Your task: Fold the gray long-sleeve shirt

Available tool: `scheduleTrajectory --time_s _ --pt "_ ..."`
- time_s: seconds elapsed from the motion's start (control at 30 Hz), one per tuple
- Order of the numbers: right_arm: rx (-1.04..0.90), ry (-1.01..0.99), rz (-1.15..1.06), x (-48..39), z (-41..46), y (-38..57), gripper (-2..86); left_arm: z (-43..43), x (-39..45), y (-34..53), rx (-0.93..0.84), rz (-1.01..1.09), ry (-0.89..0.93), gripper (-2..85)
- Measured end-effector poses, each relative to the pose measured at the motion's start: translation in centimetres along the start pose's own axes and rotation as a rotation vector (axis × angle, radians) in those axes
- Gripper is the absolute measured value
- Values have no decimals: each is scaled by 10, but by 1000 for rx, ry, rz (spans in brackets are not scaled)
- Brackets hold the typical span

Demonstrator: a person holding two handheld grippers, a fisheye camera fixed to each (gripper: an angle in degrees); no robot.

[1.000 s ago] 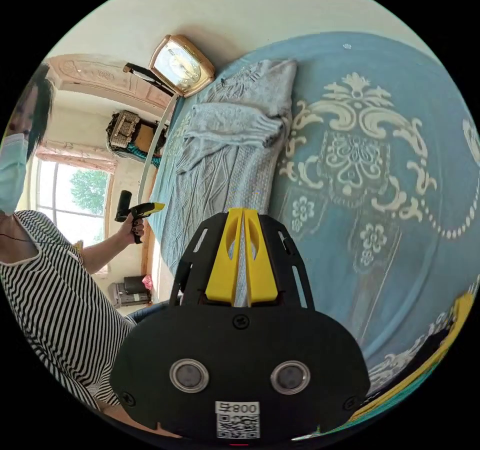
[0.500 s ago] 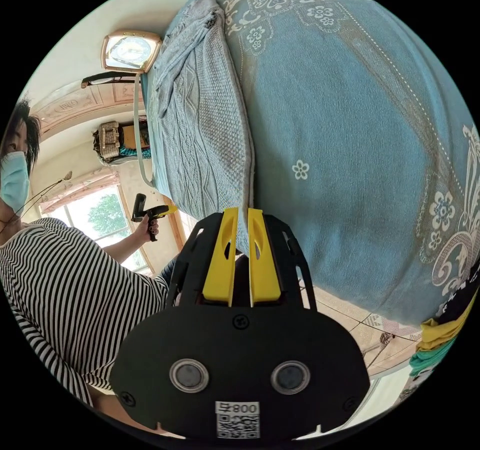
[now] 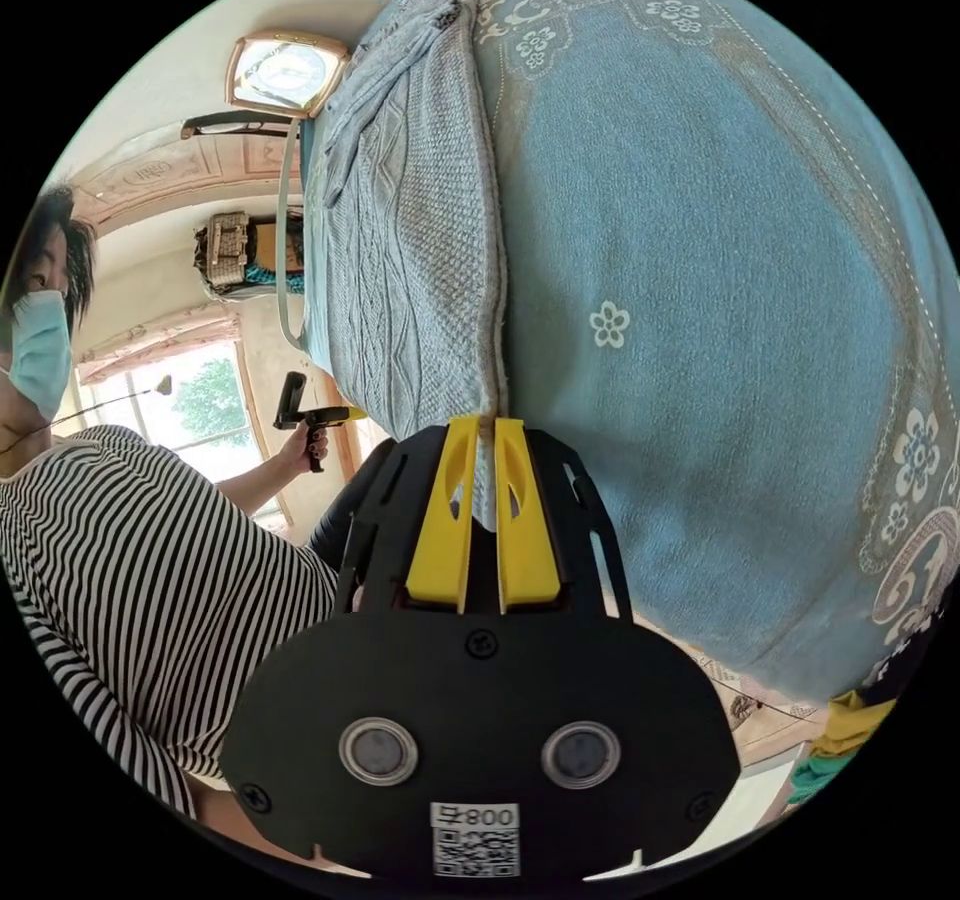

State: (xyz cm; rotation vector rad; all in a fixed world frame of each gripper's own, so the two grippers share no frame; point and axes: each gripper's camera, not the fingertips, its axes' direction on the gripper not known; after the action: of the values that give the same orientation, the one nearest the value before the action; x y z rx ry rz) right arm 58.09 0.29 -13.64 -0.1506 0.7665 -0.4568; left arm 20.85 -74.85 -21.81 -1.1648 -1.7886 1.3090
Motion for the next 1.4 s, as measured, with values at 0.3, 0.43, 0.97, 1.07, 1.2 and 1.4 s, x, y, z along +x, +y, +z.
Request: scheduleTrajectory --time_s 0.3,0.43,0.97,1.07,1.2,1.4 --pt "146 -60 -112 17 37 39 38 42 -38 24 121 127 85 89" --pt "236 -43 -104 22 43 86 53 62 -44 34 126 208 84 77" --pt "264 -10 -38 49 150 149 81 110 -71 112 228 301 156 33" --pt "282 -4 -16 62 165 156 66 118 -78 127 251 310 180 32" --pt "308 -56 10 85 178 167 54 129 -86 142 275 322 209 32" --pt "294 -106 0 104 198 180 25 141 -88 168 317 371 264 32"
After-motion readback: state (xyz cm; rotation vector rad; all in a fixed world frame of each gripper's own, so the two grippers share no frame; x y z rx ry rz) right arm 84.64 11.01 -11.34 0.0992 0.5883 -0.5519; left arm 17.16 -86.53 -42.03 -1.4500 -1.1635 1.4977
